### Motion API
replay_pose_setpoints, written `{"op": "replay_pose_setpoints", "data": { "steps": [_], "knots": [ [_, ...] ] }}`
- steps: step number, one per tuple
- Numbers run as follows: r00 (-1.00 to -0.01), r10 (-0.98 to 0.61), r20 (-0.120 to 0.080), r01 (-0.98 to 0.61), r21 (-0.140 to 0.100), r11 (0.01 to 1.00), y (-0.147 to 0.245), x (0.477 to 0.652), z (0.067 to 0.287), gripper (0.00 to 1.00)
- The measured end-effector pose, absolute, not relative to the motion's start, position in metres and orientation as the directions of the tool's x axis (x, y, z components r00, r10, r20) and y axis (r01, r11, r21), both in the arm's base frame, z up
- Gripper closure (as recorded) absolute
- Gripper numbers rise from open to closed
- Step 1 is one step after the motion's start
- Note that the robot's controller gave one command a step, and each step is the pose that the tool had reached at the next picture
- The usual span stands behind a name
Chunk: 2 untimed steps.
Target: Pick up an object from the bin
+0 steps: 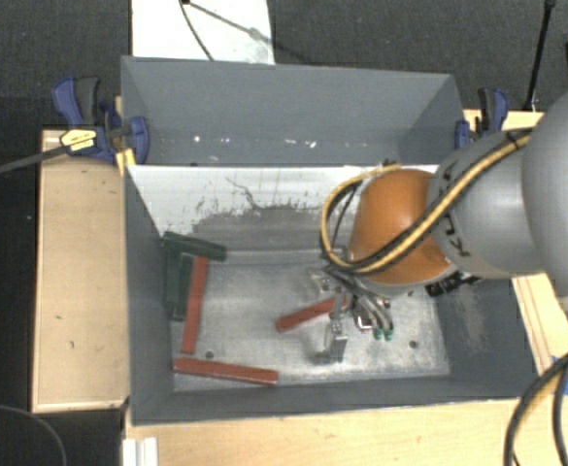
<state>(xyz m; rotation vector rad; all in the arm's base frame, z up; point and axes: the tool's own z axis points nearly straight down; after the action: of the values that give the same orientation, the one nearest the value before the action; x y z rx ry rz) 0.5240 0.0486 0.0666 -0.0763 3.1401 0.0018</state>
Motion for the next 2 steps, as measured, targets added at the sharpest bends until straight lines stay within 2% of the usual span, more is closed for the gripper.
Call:
{"op": "replay_pose_setpoints", "data": {
  "steps": [2],
  "knots": [
    [-0.999,-0.037,-0.003,-0.037,0.002,0.999,0.0490,0.5250,0.0672,0.00]
  ]
}}
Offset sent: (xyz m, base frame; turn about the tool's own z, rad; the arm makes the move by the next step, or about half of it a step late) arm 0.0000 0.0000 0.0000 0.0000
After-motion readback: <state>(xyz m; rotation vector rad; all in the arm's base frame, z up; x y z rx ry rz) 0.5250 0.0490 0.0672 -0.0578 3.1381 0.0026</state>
